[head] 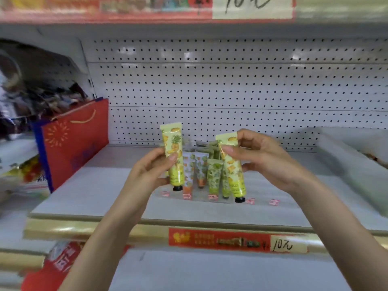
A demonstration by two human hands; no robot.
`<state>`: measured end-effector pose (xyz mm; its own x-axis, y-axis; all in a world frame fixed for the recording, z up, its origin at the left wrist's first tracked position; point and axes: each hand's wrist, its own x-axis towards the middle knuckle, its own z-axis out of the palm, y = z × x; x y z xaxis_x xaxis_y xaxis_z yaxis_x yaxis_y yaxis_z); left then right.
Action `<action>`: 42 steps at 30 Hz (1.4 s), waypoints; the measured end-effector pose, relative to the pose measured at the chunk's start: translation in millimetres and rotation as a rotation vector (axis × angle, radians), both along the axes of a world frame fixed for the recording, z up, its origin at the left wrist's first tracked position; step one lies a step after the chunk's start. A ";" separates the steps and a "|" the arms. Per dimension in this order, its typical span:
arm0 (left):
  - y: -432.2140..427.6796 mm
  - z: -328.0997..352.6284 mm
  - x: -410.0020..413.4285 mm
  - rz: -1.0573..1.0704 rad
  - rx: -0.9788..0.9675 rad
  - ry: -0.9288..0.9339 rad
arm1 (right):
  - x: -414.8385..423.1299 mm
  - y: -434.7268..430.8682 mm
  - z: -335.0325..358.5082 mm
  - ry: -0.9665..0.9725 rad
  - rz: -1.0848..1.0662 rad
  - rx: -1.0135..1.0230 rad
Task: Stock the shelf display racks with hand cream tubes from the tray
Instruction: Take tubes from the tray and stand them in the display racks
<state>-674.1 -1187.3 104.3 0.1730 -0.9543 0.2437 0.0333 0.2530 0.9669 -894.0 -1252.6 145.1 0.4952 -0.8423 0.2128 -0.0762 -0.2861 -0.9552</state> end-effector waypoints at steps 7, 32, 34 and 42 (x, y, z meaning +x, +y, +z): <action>-14.2 -5.5 92.7 -0.027 -0.016 -0.009 | 74.6 0.5 7.8 -0.086 -0.079 -0.020; -89.7 -42.9 123.6 0.037 0.075 -0.123 | 139.5 -99.8 -8.2 0.669 -0.228 -0.396; -90.8 -42.9 124.4 0.041 0.074 -0.129 | 138.9 -103.6 -11.1 0.719 -0.233 -0.421; -92.6 -44.5 127.6 0.051 0.079 -0.123 | 139.8 -110.8 -15.5 0.834 -0.235 -0.429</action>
<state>-546.5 -1279.9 59.8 0.1951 -0.9621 0.1905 -0.0974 0.1743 0.9799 -754.2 -1363.4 129.6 0.4552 -0.8718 0.1812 -0.7825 -0.4888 -0.3857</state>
